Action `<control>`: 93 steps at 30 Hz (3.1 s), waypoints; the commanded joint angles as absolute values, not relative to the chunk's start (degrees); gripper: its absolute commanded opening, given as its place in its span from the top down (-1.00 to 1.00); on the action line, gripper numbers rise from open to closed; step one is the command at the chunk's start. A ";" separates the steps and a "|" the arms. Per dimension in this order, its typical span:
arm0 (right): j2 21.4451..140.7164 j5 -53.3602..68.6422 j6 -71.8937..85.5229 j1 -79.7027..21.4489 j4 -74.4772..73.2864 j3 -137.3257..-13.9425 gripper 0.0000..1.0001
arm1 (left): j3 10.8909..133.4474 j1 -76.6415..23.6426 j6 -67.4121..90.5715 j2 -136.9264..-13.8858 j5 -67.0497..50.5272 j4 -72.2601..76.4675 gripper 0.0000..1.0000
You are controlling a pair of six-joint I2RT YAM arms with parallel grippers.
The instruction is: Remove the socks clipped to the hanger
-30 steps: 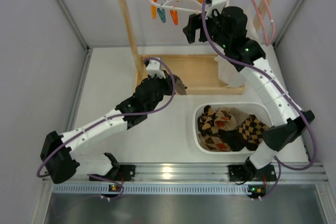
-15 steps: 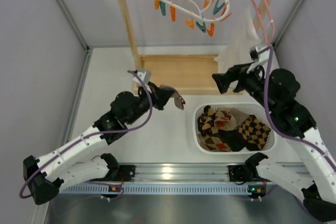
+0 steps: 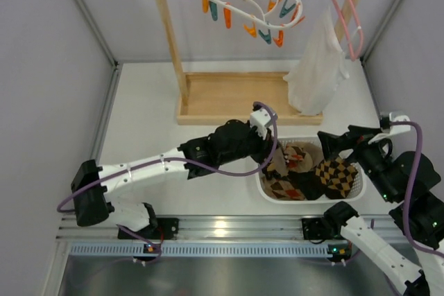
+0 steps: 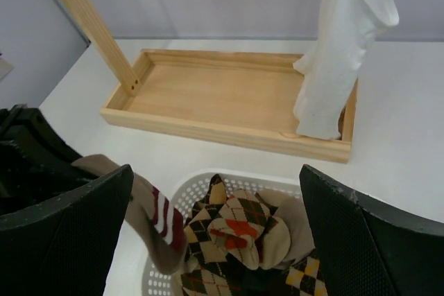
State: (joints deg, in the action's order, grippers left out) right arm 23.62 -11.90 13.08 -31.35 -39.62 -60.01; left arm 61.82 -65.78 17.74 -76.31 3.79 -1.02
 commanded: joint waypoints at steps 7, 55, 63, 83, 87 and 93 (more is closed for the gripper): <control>17.76 -14.06 14.24 -31.73 -45.70 -65.13 -0.99 | 79.44 -67.50 11.35 -92.45 4.66 -12.29 1.00; 14.41 -10.19 16.26 -31.82 -46.32 -63.55 -0.99 | 101.34 -74.62 23.29 -118.22 10.10 -19.16 -0.22; 16.43 -10.55 16.79 -31.82 -44.13 -61.96 -0.99 | 94.32 -74.62 25.13 -107.85 19.48 -19.16 -0.63; 25.65 -18.19 15.29 -31.82 -42.19 -55.20 -0.99 | 59.86 -45.75 33.75 -65.86 34.10 -30.83 -0.96; 27.42 -24.33 13.54 -31.73 -41.22 -51.61 -0.99 | 61.08 -36.93 32.88 -58.55 32.34 -40.13 -0.96; 24.96 -27.24 10.02 -31.82 -42.88 -51.94 -0.99 | 68.54 -35.60 25.15 -48.37 32.35 -51.05 -0.96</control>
State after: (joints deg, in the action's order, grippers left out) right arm 27.20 -22.85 12.56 -31.35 -44.25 -50.28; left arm 63.53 -35.66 30.20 -53.84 32.84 -43.16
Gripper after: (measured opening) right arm 0.993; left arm 0.983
